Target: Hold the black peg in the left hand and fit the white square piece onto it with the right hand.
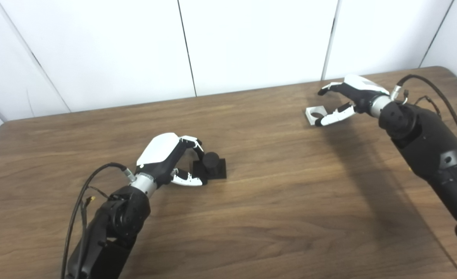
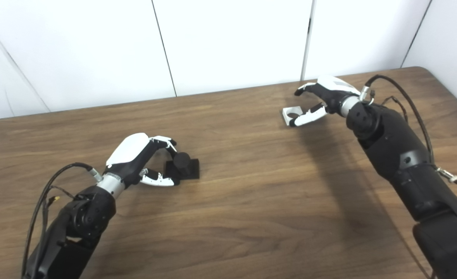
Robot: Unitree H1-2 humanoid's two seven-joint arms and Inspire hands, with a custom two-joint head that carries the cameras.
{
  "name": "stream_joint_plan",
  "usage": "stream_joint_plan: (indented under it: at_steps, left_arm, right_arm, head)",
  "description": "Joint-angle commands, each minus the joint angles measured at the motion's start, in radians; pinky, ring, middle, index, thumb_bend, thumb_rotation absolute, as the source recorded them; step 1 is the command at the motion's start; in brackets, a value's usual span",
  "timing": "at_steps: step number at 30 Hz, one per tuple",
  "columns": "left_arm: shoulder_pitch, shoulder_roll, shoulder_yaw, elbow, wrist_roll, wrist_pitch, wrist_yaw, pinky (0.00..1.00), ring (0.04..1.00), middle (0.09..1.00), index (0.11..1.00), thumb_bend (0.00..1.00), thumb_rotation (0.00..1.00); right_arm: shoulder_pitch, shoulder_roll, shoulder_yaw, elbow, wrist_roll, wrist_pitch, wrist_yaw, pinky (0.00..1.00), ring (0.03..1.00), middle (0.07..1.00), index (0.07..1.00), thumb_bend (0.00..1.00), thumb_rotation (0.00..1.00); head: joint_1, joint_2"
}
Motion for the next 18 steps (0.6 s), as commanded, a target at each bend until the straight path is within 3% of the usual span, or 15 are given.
stream_joint_plan:
  at_steps: [1, 7, 18]
  left_arm:
    - [0.011, 0.018, -0.009, -0.006, 0.012, 0.003, -0.017, 0.77, 0.824, 0.813, 0.489, 0.52, 0.09]
    - [0.010, 0.018, -0.010, -0.008, 0.018, 0.008, -0.017, 0.77, 0.823, 0.814, 0.489, 0.52, 0.09]
    - [0.016, 0.020, -0.010, -0.018, 0.019, 0.014, -0.019, 0.75, 0.820, 0.814, 0.489, 0.52, 0.09]
  right_arm:
    - [-0.074, -0.030, -0.003, -0.013, -0.009, -0.004, 0.010, 1.00, 0.998, 0.971, 0.864, 0.92, 0.43]
    - [-0.085, -0.027, 0.018, -0.015, -0.021, 0.007, 0.035, 1.00, 0.989, 0.969, 0.861, 0.95, 0.41]
    - [-0.078, -0.020, 0.033, -0.014, -0.043, -0.011, 0.035, 0.98, 0.979, 0.960, 0.836, 0.88, 0.35]
  head:
    - [0.000, 0.001]
    - [0.008, 0.002]
    - [0.013, 0.007]
